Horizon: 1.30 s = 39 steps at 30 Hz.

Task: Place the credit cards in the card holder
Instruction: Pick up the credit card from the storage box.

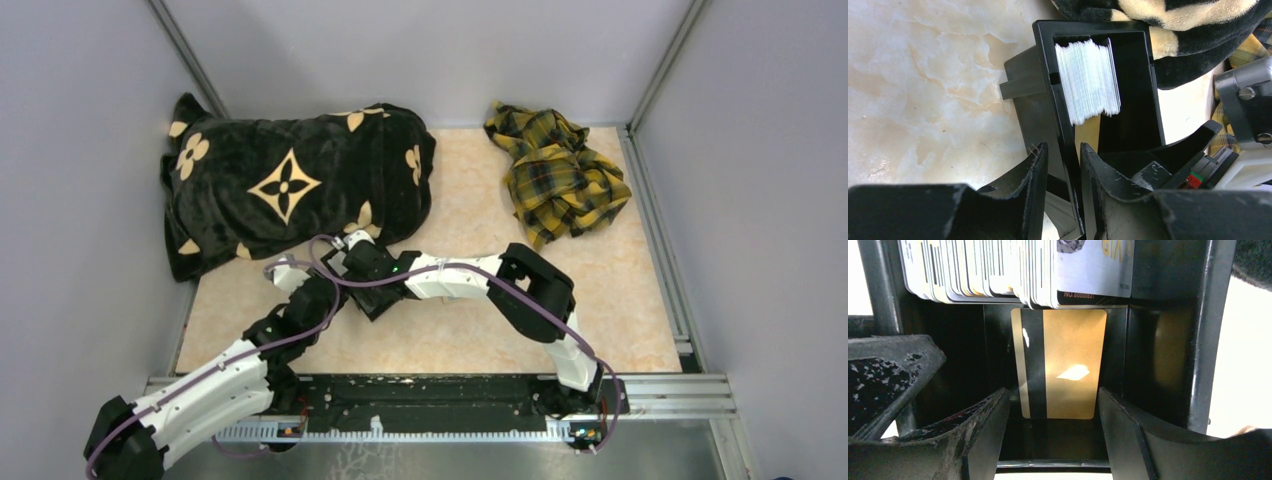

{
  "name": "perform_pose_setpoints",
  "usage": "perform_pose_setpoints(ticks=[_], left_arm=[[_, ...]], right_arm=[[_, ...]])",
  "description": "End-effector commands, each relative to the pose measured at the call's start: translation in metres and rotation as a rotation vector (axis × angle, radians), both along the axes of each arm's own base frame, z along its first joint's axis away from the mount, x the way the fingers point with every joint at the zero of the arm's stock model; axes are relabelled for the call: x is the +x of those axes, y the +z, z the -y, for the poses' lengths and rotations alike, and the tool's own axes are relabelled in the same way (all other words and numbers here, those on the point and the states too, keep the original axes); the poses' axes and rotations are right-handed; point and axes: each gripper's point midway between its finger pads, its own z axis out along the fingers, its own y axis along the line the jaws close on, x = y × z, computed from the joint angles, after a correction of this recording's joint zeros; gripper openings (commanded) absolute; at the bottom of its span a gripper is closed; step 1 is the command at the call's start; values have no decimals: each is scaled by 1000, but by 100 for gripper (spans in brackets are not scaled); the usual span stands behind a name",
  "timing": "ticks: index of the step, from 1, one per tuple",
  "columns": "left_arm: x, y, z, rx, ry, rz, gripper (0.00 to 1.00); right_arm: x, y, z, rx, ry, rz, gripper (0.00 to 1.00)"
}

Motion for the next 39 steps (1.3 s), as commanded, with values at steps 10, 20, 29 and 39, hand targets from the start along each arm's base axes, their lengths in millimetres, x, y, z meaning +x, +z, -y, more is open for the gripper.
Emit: perform_pose_setpoints(ticks=[10, 20, 29, 39], left_arm=[[-2, -1, -5, -1, 7, 12, 36], [-4, 1, -8, -11, 17, 17, 35], [-4, 8, -9, -14, 23, 20, 35], [-2, 13, -8, -14, 23, 24, 36]], right_arm=[[18, -29, -1, -58, 9, 101, 61], [25, -7, 2, -11, -15, 165, 29], [28, 29, 6, 46, -35, 218, 13], [30, 64, 9, 101, -44, 259, 11]])
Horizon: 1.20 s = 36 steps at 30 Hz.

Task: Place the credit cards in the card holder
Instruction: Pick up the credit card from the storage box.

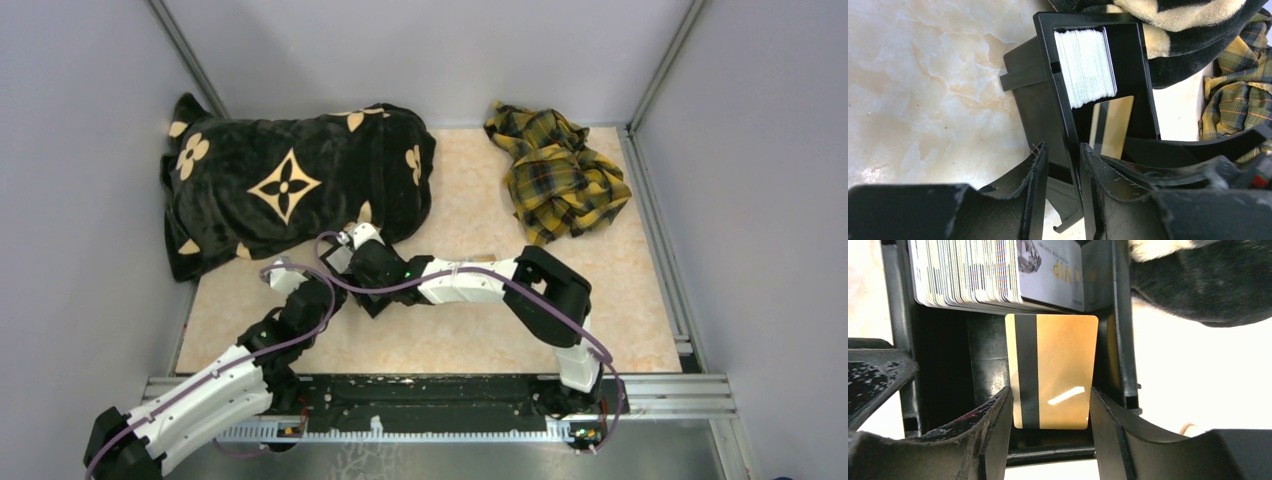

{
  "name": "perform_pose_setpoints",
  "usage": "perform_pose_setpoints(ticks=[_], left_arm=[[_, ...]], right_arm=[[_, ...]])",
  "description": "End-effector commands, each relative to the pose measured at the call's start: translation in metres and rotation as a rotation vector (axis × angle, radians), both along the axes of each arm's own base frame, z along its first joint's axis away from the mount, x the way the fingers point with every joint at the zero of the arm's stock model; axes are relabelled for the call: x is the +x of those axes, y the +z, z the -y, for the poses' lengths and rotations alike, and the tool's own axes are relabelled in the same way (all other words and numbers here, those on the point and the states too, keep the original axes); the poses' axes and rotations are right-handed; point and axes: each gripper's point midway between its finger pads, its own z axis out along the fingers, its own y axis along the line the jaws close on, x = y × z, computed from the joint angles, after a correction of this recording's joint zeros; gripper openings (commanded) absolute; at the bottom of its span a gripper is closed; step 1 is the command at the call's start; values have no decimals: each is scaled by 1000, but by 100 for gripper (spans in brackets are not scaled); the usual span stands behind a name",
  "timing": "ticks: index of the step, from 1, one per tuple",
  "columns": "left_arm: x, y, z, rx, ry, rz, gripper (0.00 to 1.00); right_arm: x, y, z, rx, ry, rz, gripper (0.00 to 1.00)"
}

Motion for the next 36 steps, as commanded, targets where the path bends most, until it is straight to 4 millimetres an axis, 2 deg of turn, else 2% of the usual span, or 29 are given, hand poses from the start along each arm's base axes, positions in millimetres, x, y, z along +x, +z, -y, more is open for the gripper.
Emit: perform_pose_setpoints(ticks=[1, 7, 12, 16, 20, 24, 25, 27, 36], left_arm=[[2, 9, -3, 11, 17, 6, 37], [8, 24, -1, 27, 10, 30, 43], [14, 45, 3, 49, -14, 78, 56], [19, 61, 14, 52, -73, 136, 69], [22, 67, 26, 37, -131, 165, 74], [22, 73, 39, 1, -188, 211, 74], [22, 74, 41, -7, -200, 222, 74], [23, 78, 45, -25, -218, 249, 73], [23, 85, 62, -65, -288, 280, 62]], right_arm=[[6, 45, 2, 68, -16, 71, 11], [5, 60, 2, 98, -8, 86, 11], [3, 74, 5, 115, 2, 97, 10], [-2, 84, 8, 136, 13, 94, 9], [-10, 94, 13, 173, 20, 76, 9], [-19, 96, 16, 207, 30, 40, 9], [-22, 109, 17, 237, 37, 42, 9], [-27, 114, 17, 261, 46, 26, 9], [-41, 131, 16, 343, 74, -16, 8]])
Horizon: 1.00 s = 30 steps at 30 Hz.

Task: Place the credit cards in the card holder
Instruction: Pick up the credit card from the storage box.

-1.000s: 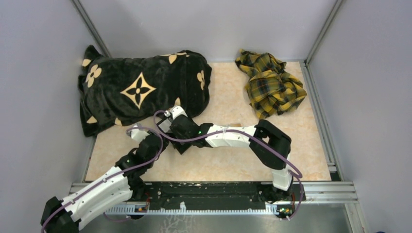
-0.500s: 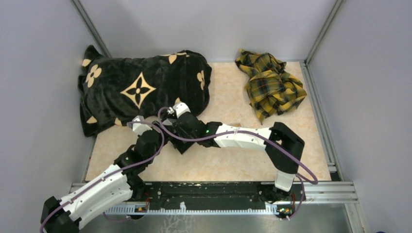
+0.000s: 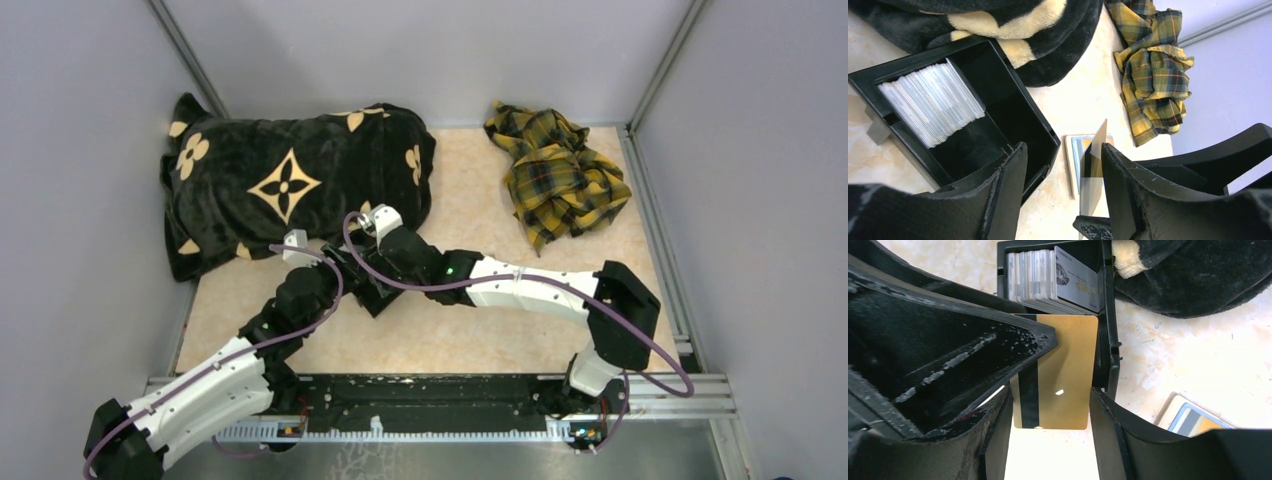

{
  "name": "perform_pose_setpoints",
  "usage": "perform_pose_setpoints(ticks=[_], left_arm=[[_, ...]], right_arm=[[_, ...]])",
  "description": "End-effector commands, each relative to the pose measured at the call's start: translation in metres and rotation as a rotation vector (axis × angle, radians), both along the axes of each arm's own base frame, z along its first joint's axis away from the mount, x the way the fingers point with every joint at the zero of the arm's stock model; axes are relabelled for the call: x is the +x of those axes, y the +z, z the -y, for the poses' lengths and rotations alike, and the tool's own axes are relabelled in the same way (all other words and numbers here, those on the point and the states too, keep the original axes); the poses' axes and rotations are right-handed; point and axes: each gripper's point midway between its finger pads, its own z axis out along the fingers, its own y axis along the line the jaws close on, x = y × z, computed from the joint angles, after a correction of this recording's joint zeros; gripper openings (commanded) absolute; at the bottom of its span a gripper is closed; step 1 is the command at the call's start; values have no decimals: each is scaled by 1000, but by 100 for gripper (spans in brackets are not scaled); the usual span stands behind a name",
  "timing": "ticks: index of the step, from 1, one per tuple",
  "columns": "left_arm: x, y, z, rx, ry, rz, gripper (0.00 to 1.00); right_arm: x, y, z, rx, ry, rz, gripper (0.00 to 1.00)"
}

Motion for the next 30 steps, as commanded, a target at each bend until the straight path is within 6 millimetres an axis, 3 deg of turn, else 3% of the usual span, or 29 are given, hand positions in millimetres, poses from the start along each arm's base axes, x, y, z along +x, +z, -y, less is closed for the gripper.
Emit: perform_pose_setpoints(ticks=[1, 12, 17, 18, 24, 26, 30], left_arm=[[0, 10, 9, -39, -49, 50, 60], [-6, 14, 15, -53, -101, 90, 28], [-7, 12, 15, -54, -111, 97, 1], [-7, 11, 15, -54, -107, 94, 0], [-4, 5, 6, -46, -52, 68, 0], [-2, 6, 9, -30, -63, 70, 0], [0, 6, 23, 6, -125, 63, 0]], right_arm=[[-8, 30, -7, 110, 24, -7, 8], [-9, 31, -12, 126, 31, -26, 8], [-10, 29, -12, 126, 28, -34, 8], [-10, 29, -11, 123, 23, -36, 10], [-13, 21, 21, 91, -56, -43, 51], [-17, 21, 36, 99, -92, -46, 58], [-19, 16, 72, 77, -193, -47, 61]])
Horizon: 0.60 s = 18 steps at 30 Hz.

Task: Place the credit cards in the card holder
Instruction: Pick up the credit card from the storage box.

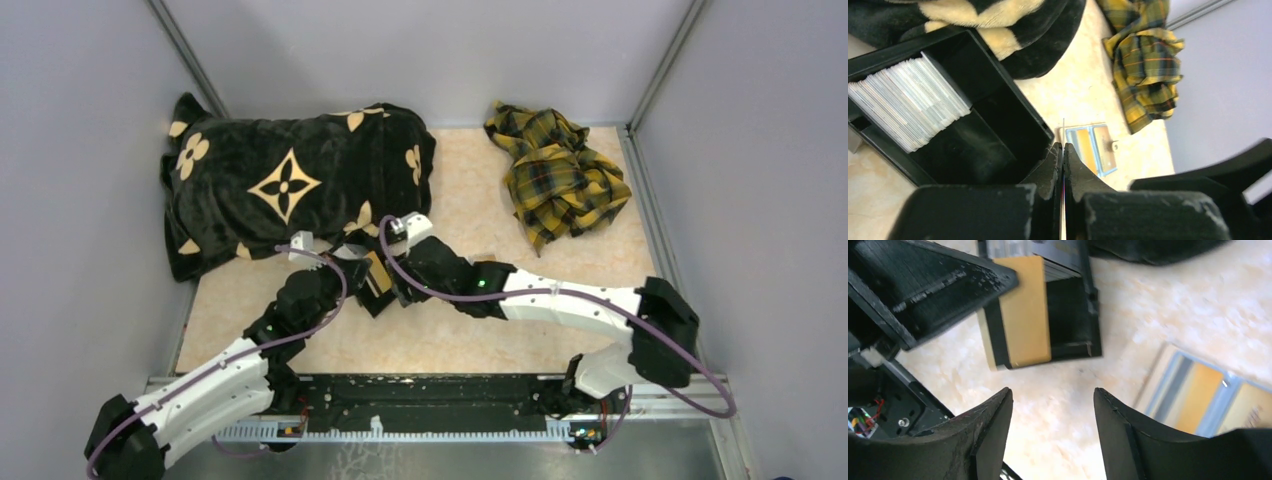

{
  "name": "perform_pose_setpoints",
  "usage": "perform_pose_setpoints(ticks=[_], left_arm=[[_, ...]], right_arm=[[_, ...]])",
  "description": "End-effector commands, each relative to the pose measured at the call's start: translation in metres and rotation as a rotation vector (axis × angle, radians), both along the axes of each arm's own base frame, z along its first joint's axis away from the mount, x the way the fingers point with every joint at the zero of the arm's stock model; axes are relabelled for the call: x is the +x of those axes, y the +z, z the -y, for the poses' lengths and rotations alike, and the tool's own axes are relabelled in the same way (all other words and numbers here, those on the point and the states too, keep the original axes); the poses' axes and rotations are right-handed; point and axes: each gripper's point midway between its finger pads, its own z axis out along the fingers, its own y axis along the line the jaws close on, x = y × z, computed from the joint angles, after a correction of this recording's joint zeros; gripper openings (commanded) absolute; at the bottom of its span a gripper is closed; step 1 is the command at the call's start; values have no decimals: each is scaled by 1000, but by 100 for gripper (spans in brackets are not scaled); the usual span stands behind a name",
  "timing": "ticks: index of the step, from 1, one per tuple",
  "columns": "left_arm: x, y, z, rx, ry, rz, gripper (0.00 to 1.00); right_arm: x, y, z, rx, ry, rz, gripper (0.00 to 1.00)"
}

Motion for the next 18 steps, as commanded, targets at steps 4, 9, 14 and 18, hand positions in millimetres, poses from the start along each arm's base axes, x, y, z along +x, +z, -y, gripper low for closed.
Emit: perform_pose_setpoints(ticks=[4, 9, 14, 18], left_arm=[[9, -2, 23, 62, -91, 2, 0], [5, -5, 49, 12, -206, 2, 0], [1, -3, 78, -49, -325, -13, 0], [3, -5, 99, -73, -379, -34, 0]], right_arm=[[-1, 5, 72, -20, -234, 14, 63], [-1, -3, 104, -31, -336, 26, 58], [8, -21, 121, -53, -402, -13, 35], [22, -33, 127, -37, -415, -47, 20]])
